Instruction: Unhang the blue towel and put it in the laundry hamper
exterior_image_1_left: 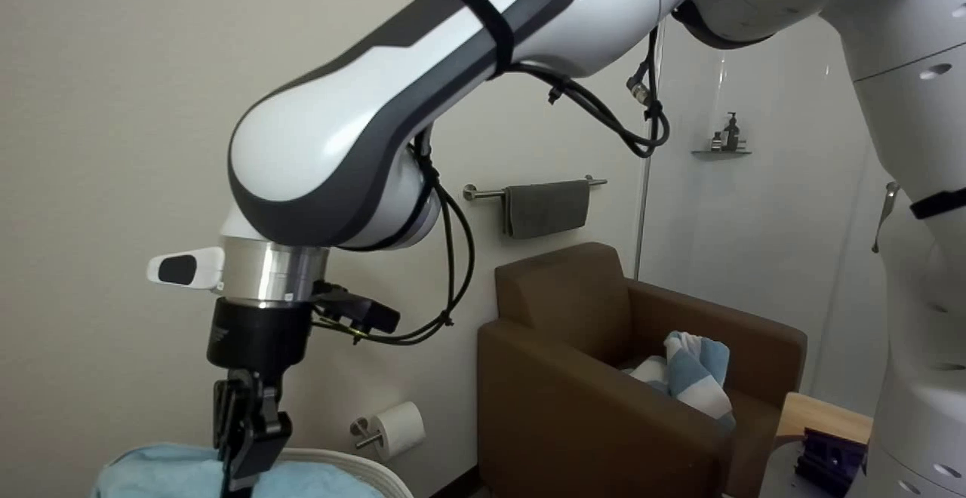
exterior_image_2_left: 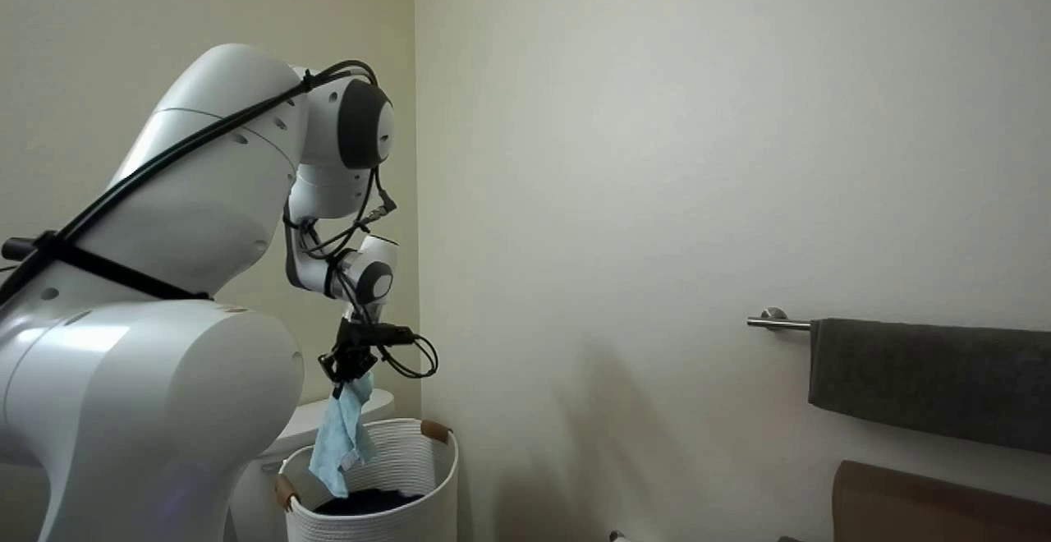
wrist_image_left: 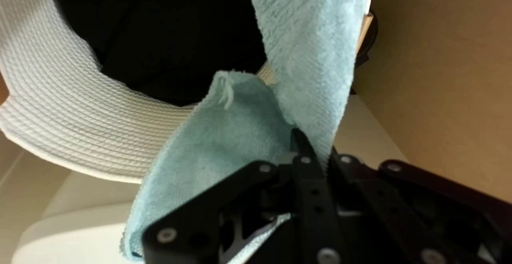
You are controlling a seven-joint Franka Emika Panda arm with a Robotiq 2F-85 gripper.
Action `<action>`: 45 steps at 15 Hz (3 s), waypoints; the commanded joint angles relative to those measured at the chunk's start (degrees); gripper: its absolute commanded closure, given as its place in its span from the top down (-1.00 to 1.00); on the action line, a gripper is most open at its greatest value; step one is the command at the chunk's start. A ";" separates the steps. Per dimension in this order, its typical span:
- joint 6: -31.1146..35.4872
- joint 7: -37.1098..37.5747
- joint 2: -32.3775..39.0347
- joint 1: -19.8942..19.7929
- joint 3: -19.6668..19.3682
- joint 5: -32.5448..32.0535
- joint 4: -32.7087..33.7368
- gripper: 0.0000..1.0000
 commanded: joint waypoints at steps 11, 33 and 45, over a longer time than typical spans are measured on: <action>-1.12 7.63 2.39 0.16 -2.65 -9.60 7.50 0.35; -1.83 33.80 -41.09 -8.13 -14.39 -8.88 -32.17 1.00; 11.04 24.73 -40.94 -4.47 -30.17 5.42 -43.83 1.00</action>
